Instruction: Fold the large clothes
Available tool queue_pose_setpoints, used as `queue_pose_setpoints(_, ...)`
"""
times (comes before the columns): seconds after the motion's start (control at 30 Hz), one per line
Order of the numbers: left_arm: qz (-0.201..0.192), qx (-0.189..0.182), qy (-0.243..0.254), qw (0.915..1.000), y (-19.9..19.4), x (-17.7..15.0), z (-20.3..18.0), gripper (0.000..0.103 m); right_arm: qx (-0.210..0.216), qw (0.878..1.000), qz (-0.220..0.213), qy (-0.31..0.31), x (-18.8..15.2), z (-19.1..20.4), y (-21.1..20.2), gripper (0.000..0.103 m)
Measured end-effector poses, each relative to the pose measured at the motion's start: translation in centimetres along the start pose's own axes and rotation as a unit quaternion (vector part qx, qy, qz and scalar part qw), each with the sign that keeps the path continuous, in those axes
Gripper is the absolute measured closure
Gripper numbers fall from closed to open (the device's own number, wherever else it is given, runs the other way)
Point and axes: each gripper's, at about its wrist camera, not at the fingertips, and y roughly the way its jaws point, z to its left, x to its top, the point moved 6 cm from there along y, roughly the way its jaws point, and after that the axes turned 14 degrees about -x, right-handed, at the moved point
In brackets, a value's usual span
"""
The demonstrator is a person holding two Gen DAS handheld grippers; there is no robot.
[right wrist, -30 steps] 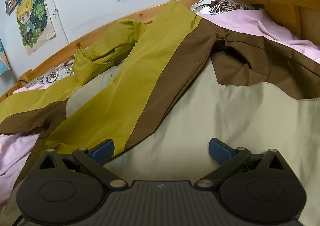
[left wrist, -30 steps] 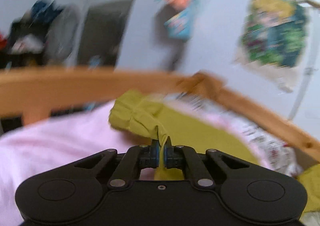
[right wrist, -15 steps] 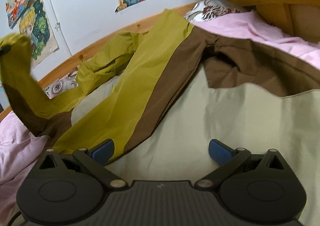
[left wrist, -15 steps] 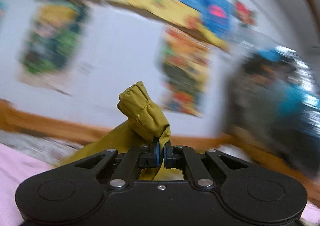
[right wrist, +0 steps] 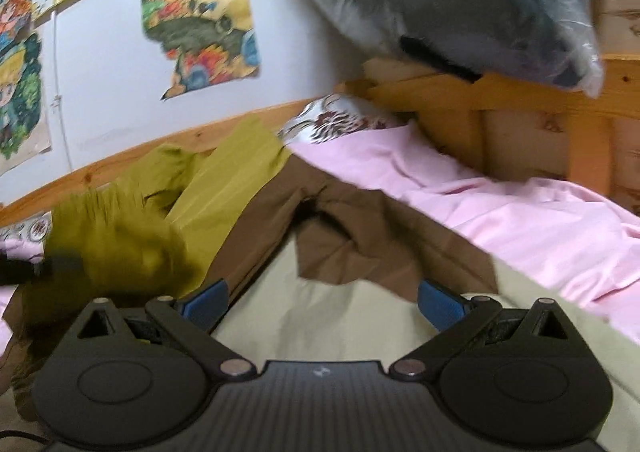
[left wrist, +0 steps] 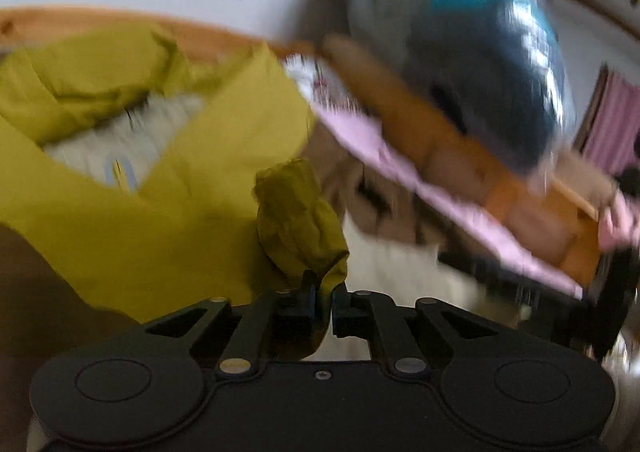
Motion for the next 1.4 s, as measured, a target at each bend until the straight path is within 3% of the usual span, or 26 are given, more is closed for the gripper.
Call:
queue_pose_setpoints(0.07,0.019,-0.015,-0.006,0.9997,-0.2,-0.6,0.2,0.074,0.0,1.0,-0.001,0.001,0.0,-0.2,0.1,0.0)
queue_pose_setpoints(0.13,0.025,-0.034,-0.021,0.9989,-0.9,-1.0,0.5,0.041,0.0,1.0,-0.004,-0.006,-0.2,-0.1,0.1,0.0)
queue_pose_setpoints(0.2,0.016,-0.041,-0.032,0.9985,-1.9,-0.7,0.6,0.027,0.004,1.0,-0.008,-0.015,-0.3,0.3,0.2,0.0)
queue_pose_setpoints(0.23,0.012,-0.04,-0.029,0.9987,-2.5,-0.6,0.5,0.021,0.006,1.0,-0.009,-0.019,-0.3,0.5,0.2,0.0)
queue_pose_setpoints(0.33,-0.012,-0.016,-0.012,0.9997,-4.9,0.2,0.4,0.019,0.011,0.999,-0.014,-0.03,-0.3,1.0,0.1,0.0)
queue_pose_setpoints(0.4,-0.039,0.03,-0.007,0.9988,-6.8,1.2,0.9,0.017,0.019,0.999,-0.015,-0.039,-0.3,1.5,0.2,0.0)
queue_pose_setpoints(0.43,-0.053,0.07,-0.009,0.9961,-7.9,1.4,1.7,0.016,0.021,0.999,-0.015,-0.045,-0.4,1.8,0.2,0.0)
queue_pose_setpoints(0.5,-0.073,0.167,-0.02,0.9831,-9.7,1.8,3.9,0.015,0.024,0.998,-0.016,-0.06,-0.7,2.5,0.2,0.0)
queue_pose_setpoints(0.6,-0.088,0.311,-0.07,0.9439,-12.1,1.7,8.6,0.016,0.036,0.996,-0.016,-0.082,-1.1,3.8,0.2,0.0)
queue_pose_setpoints(0.67,-0.107,0.338,-0.109,0.9287,-13.6,1.5,11.0,0.016,0.042,0.994,-0.019,-0.096,-1.3,4.8,0.0,0.0)
queue_pose_setpoints(0.77,-0.137,0.342,-0.143,0.9186,-15.2,1.1,12.9,0.015,0.05,0.991,-0.024,-0.12,-1.6,6.5,0.0,0.0)
queue_pose_setpoints(0.87,-0.129,0.331,-0.155,0.922,-14.9,0.5,13.6,0.015,0.054,0.985,-0.005,-0.163,-2.2,8.8,1.1,0.0)
queue_pose_setpoints(1.0,-0.119,0.286,-0.135,0.941,-14.5,-0.2,13.0,0.014,0.086,0.979,0.093,-0.158,-3.7,10.6,3.4,0.002)
queue_pose_setpoints(1.03,-0.115,0.278,-0.123,0.9457,-14.5,-0.4,12.7,0.013,0.094,0.978,0.112,-0.149,-4.0,10.6,3.6,0.012)
queue_pose_setpoints(1.07,-0.109,0.273,-0.109,0.9497,-14.5,-0.6,12.3,0.013,0.104,0.976,0.125,-0.144,-4.4,10.7,3.8,0.033)
queue_pose_setpoints(1.13,-0.099,0.267,-0.084,0.955,-14.6,-1.0,11.7,0.012,0.112,0.973,0.127,-0.159,-4.6,11.0,3.4,0.053)
queue_pose_setpoints(1.17,-0.094,0.266,-0.075,0.9565,-14.7,-1.1,11.5,0.012,0.123,0.97,0.122,-0.172,-4.5,11.2,3.0,0.069)
queue_pose_setpoints(1.27,-0.078,0.278,-0.062,0.9554,-14.8,-1.7,11.6,0.012,0.112,0.969,0.096,-0.201,-3.4,11.0,2.4,0.073)
queue_pose_setpoints(1.4,-0.054,0.319,-0.055,0.9448,-14.4,-2.1,13.4,0.012,0.066,0.977,0.072,-0.192,-0.7,8.9,3.1,0.073)
